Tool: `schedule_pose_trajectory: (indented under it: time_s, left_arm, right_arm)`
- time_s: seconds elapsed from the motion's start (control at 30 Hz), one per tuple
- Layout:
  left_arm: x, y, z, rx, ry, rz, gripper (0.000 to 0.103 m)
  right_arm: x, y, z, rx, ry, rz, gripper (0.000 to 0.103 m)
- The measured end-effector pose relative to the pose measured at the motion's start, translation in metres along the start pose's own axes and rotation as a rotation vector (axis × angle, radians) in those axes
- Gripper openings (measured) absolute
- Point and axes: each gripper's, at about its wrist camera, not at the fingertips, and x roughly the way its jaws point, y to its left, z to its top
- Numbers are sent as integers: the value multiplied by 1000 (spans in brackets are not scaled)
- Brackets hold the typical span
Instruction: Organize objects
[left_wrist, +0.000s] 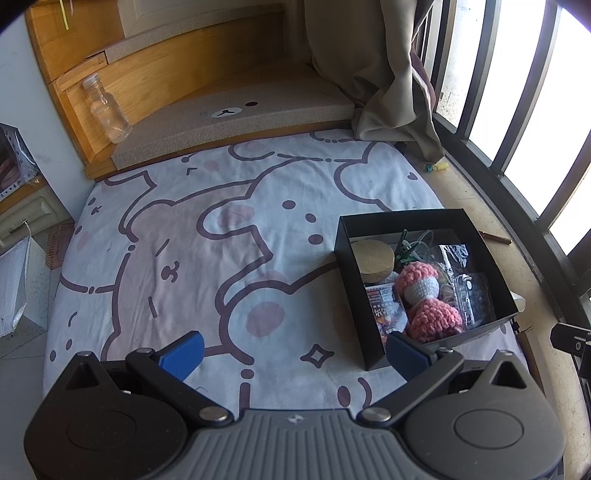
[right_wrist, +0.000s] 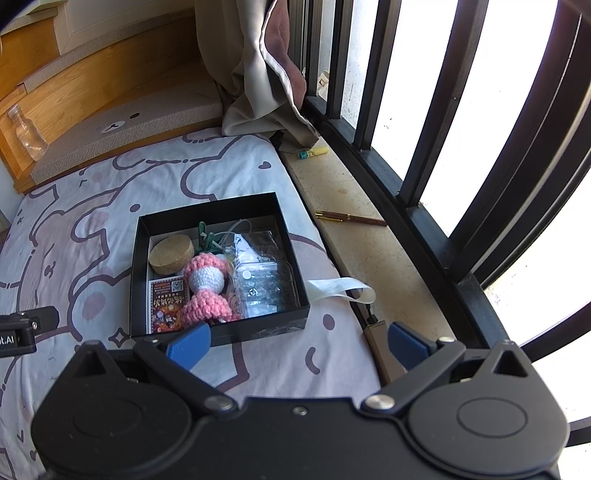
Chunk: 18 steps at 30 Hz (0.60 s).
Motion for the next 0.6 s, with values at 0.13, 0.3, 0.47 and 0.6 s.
schedule_pose_trajectory:
  time_s: [0.13, 0.3, 0.47, 0.6]
  left_arm:
    - [0, 0, 0, 0, 1, 0, 103]
    - [0, 0, 0, 0, 1, -2, 103]
    - [1, 0, 0, 0, 1, -6, 103]
    - [0, 0, 1, 7, -3, -14, 103]
  right_arm:
    - [0, 0, 0, 0, 0, 0, 103]
    - [0, 0, -1, 0, 0, 1, 103]
    - [0, 0, -1, 0, 0, 1, 103]
    - [0, 0, -1, 0, 0, 1, 103]
